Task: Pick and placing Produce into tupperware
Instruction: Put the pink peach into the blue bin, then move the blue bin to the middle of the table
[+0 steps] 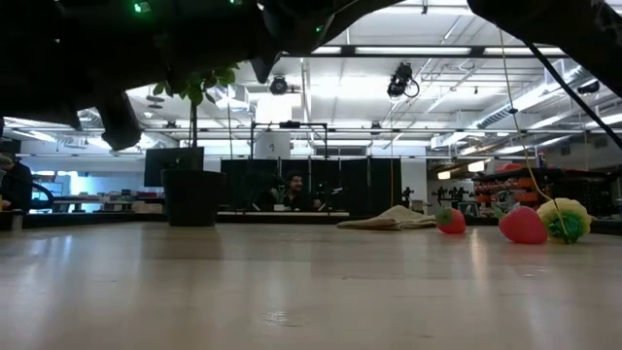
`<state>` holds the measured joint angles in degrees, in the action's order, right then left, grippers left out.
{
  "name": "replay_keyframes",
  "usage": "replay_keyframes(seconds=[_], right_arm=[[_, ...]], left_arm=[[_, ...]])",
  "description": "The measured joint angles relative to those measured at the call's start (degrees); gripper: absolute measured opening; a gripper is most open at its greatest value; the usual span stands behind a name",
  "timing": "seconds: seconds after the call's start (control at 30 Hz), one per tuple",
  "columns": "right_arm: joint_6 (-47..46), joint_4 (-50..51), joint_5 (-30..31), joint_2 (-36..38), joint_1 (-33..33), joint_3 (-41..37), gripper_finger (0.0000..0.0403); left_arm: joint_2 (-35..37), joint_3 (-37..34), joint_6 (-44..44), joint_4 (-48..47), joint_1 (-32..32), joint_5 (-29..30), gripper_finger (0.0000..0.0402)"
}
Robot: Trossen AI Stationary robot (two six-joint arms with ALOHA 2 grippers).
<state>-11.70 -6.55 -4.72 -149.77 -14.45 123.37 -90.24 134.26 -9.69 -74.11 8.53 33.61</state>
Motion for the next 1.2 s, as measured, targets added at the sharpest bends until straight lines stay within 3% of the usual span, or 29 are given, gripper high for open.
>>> replay_keyframes(seconds=[0.37,0.7,0.83,1.2], right_arm=[[3.32,-1.00,-0.07,-2.09,-0.35,0.00,0.0068],[6.81,-2.24,-0.06,-2.04,-0.75,0.02,0.0151],[6.84,-2.12,2.81,-2.04,-0.80,0.02,0.0179],[4.90,-0.51,4.27,-1.16,-0.12,0.00,0.0191]], left_arm=[[-0.02,-0.02,-0.14,0.15,0.00,-0.02,0.0073],[-0.02,-0.02,-0.09,0.16,-0.02,0.00,0.0080],[-0.02,-0.02,-0.09,0.17,-0.02,-0.01,0.0080],[-0.02,-0.02,-4.43,-2.61,0.00,-0.96,0.0078]])
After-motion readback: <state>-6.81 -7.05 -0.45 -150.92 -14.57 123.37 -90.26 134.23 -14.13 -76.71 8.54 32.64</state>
